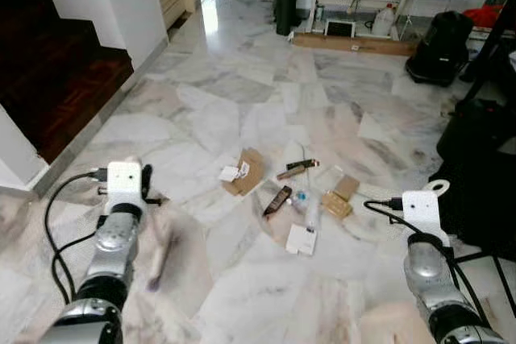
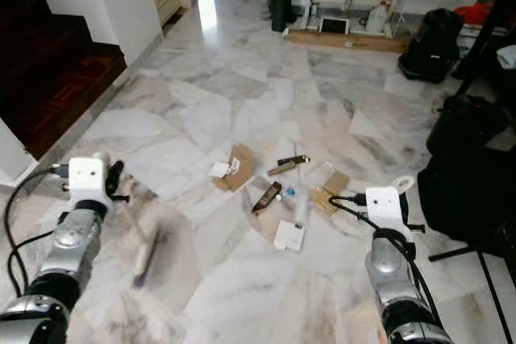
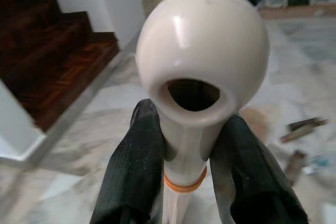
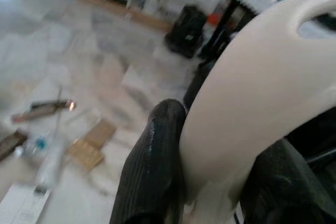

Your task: Sweep floor

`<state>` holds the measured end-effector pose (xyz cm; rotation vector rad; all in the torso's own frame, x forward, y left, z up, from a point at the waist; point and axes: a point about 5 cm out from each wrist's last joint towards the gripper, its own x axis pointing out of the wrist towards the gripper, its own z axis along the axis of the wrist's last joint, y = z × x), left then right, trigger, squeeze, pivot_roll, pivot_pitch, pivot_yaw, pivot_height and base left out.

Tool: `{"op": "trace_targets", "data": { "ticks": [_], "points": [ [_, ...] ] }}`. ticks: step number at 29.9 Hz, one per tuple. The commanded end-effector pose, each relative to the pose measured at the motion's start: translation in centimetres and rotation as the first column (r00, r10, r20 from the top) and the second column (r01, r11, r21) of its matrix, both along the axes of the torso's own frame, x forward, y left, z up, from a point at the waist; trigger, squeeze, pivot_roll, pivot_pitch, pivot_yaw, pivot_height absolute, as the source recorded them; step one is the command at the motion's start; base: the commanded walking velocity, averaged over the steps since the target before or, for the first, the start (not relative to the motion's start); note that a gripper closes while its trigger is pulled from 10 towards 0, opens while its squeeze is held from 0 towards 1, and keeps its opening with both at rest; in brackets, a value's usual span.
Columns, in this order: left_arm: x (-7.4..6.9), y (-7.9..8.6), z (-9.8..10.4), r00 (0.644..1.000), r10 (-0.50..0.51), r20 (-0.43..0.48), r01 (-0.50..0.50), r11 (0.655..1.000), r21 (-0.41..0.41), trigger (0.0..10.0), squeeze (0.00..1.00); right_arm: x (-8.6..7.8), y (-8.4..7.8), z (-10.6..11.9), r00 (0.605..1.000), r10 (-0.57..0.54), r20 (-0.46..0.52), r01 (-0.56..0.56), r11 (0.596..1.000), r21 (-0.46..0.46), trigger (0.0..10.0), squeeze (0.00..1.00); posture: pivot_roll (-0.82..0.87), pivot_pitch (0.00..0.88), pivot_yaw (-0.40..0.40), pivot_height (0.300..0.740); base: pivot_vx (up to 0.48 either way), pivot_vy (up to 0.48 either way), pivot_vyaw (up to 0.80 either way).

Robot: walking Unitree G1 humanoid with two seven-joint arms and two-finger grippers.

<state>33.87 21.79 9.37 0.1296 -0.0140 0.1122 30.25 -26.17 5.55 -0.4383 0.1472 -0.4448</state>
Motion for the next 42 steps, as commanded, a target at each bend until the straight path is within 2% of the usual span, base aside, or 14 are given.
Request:
{"op": "trace_targets", "data": {
  "ticks": [1,4,5,7,10,20,23,31,35,38,42],
  "points": [
    [-0.3,-0.7,-0.3,1.000,-0.021,0.005,0.021,1.000,-0.023,10.0,0.00,-0.2,0.1,0.7,0.994,-0.038,0.099,0.033,0.998,0.051,10.0,0.00,-0.11,0.000,0.000,0.740,0.000,0.000,0.00],
    [-0.6,-1.5,-0.7,0.999,-0.031,0.007,0.032,0.998,-0.061,10.0,0.00,-0.6,0.4,0.5,0.986,-0.086,0.144,0.064,0.986,0.151,10.0,0.00,-0.11,0.000,-0.001,0.740,0.000,0.000,0.00],
    [-0.7,-1.8,-1.0,1.000,-0.031,0.001,0.031,0.997,-0.070,10.0,0.00,-0.8,0.5,0.2,0.979,-0.121,0.162,0.085,0.973,0.213,10.0,0.00,-0.11,0.000,-0.002,0.740,0.000,0.000,0.00],
    [-0.9,-2.2,-1.3,0.999,-0.042,-0.004,0.041,0.996,-0.084,10.0,0.00,-1.1,0.6,-0.2,0.972,-0.161,0.169,0.109,0.953,0.281,10.0,0.00,-0.11,0.000,-0.002,0.740,0.000,0.000,0.00],
    [-0.9,-2.6,-1.1,0.998,-0.065,0.010,0.065,0.993,-0.094,10.0,0.00,-1.3,0.7,-0.3,0.966,-0.185,0.181,0.116,0.935,0.336,10.0,0.00,-0.10,0.000,-0.002,0.740,0.000,0.000,0.00],
    [-0.3,-2.8,-0.8,0.998,-0.058,0.005,0.058,0.991,-0.121,10.0,0.00,-1.1,0.7,-0.3,0.969,-0.163,0.185,0.085,0.925,0.371,10.0,0.00,-0.11,0.000,0.001,0.740,0.000,0.000,0.00],
    [-0.2,-3.1,-0.6,0.998,-0.063,0.012,0.064,0.989,-0.130,10.0,0.00,-1.1,0.5,-0.3,0.968,-0.170,0.185,0.083,0.911,0.404,10.0,0.00,-0.10,0.000,0.001,0.740,0.000,0.000,-0.80],
    [0.1,-3.1,-0.2,0.998,-0.062,0.029,0.065,0.988,-0.137,10.0,0.00,-0.8,0.9,0.1,0.970,-0.131,0.207,0.044,0.924,0.380,10.0,0.00,-0.09,0.000,-0.005,0.740,0.000,0.000,-0.20],
    [0.1,-3.1,-0.1,0.998,-0.063,0.028,0.067,0.989,-0.135,10.0,0.00,-0.6,1.2,0.0,0.973,-0.116,0.198,0.030,0.921,0.390,10.0,0.00,-0.09,0.000,-0.005,0.740,0.000,0.000,0.00],
    [0.1,-3.0,-0.1,0.998,-0.061,0.028,0.065,0.989,-0.136,10.0,0.00,-0.5,1.3,-0.1,0.973,-0.120,0.198,0.026,0.906,0.423,10.0,0.00,-0.09,0.000,-0.006,0.740,0.000,0.000,-0.79],
    [0.2,-3.0,-0.1,0.998,-0.062,0.029,0.065,0.988,-0.138,10.0,0.00,-0.4,1.5,0.1,0.973,-0.098,0.207,0.009,0.918,0.396,10.0,0.00,-0.09,0.000,-0.006,0.740,0.000,0.000,-0.37]
  ]
}}
